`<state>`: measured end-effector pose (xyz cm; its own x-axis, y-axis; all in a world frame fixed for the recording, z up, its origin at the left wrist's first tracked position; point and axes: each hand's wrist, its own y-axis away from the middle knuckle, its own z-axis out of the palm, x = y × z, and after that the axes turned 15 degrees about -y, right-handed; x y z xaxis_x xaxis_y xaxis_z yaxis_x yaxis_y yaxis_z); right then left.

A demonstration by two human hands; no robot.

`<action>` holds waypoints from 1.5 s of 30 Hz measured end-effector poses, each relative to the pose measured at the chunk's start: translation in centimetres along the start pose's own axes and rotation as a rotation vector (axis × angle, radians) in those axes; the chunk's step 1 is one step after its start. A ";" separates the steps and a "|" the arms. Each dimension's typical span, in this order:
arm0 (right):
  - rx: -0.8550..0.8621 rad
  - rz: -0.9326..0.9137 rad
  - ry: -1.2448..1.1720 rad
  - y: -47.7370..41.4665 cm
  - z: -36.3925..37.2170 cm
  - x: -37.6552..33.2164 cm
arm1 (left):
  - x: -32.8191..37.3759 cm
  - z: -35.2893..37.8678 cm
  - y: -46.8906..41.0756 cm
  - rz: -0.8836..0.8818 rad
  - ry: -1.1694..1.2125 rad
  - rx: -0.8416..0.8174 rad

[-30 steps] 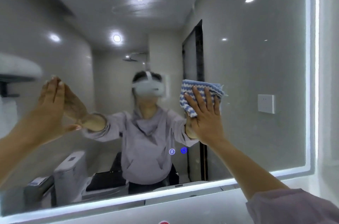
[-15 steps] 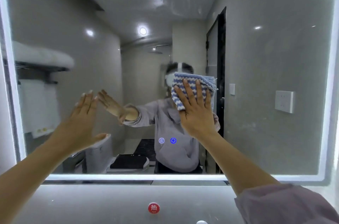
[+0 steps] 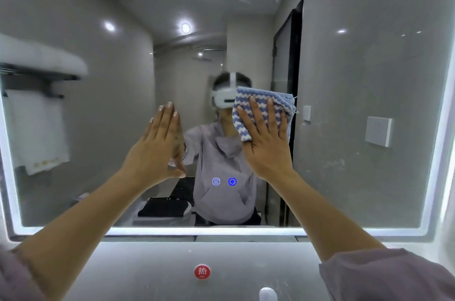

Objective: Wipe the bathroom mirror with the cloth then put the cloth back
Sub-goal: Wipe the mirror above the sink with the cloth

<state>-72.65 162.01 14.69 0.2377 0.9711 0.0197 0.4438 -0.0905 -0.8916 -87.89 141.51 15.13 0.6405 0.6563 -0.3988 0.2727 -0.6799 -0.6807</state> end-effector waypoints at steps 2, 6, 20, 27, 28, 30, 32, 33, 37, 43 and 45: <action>0.022 0.004 0.001 0.0 0.3 0.2 | 0.4 -0.1 0.0 0.004 0.001 0.007; 0.075 0.032 -0.015 0.2 1.2 0.2 | 0.5 0.1 0.0 0.006 0.040 0.039; 0.067 0.057 -0.078 3.5 7.2 -7.3 | -0.5 1.4 -0.1 0.062 0.125 0.074; 0.073 0.018 -0.039 5.4 5.5 -2.6 | -0.3 1.1 0.1 0.060 0.136 0.093; 0.095 0.031 -0.038 6.0 5.1 -1.3 | -0.3 1.1 0.1 0.059 0.135 0.097; 0.130 0.061 -0.022 7.2 4.0 1.3 | -0.2 1.0 0.0 0.059 0.135 0.100; 0.132 0.091 0.007 8.4 3.0 3.6 | -0.1 1.0 -0.1 0.060 0.131 0.093; 0.120 0.103 0.011 8.8 2.6 4.3 | -0.1 1.1 -0.1 0.060 0.128 0.088; 0.103 0.162 0.024 9.1 2.7 4.4 | -0.1 1.1 -0.1 0.048 0.129 0.093; 0.204 0.271 -0.028 8.6 3.9 2.2 | 0.1 1.0 -0.1 0.046 0.129 0.084; 0.222 0.333 -0.062 8.3 4.3 1.4 | 0.2 0.9 -0.1 0.046 0.135 0.084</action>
<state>-72.38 163.53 5.31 0.2816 0.9087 -0.3081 0.1520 -0.3593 -0.9207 -88.45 142.00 14.56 0.7435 0.5709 -0.3483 0.1831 -0.6747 -0.7151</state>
